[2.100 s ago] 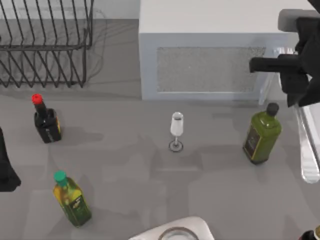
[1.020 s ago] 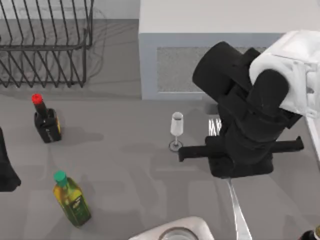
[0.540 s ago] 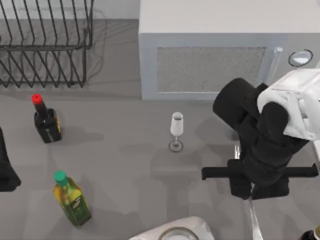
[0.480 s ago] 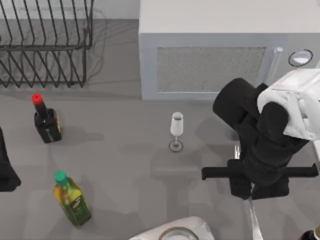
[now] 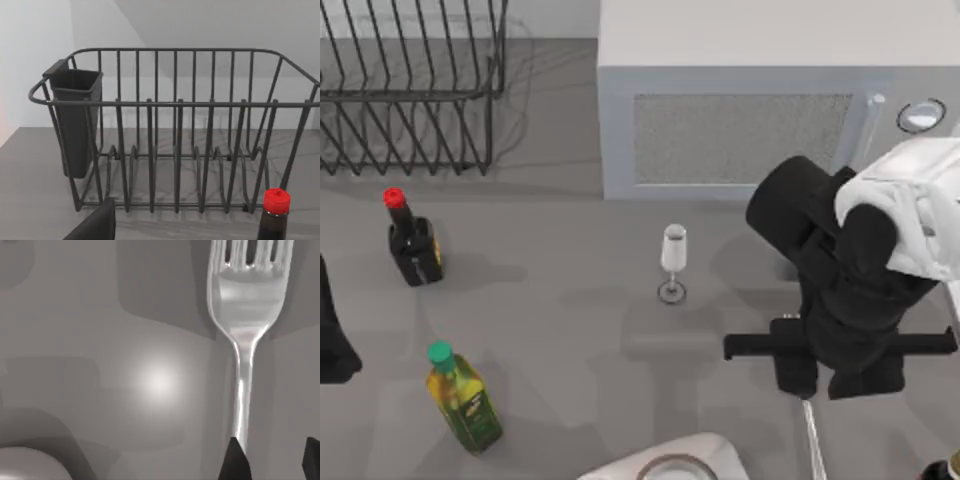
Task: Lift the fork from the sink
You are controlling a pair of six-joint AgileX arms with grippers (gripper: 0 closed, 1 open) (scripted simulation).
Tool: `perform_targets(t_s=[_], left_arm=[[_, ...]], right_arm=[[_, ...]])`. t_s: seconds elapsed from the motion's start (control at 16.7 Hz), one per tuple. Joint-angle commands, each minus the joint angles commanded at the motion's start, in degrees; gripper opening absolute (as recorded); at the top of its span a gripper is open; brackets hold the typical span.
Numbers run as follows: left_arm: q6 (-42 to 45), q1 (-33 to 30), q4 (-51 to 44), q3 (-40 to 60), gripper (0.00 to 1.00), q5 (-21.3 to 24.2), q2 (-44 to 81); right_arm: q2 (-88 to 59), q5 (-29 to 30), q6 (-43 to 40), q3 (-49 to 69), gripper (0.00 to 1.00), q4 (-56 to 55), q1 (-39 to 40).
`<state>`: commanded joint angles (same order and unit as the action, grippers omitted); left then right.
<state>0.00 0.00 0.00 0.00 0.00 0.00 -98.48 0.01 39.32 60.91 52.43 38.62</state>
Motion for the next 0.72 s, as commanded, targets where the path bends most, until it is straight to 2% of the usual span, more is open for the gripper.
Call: perform_targets(t_s=[0.36, 0.72], left_arm=[[0.00, 0.00, 0.00, 0.00, 1.00, 0.00, 0.00], [0.00, 0.00, 0.00, 0.00, 1.00, 0.00, 0.00]], right_arm=[[0.00, 0.00, 0.00, 0.00, 0.98, 0.00, 0.00], [0.00, 0.00, 0.00, 0.00, 1.00, 0.00, 0.00]])
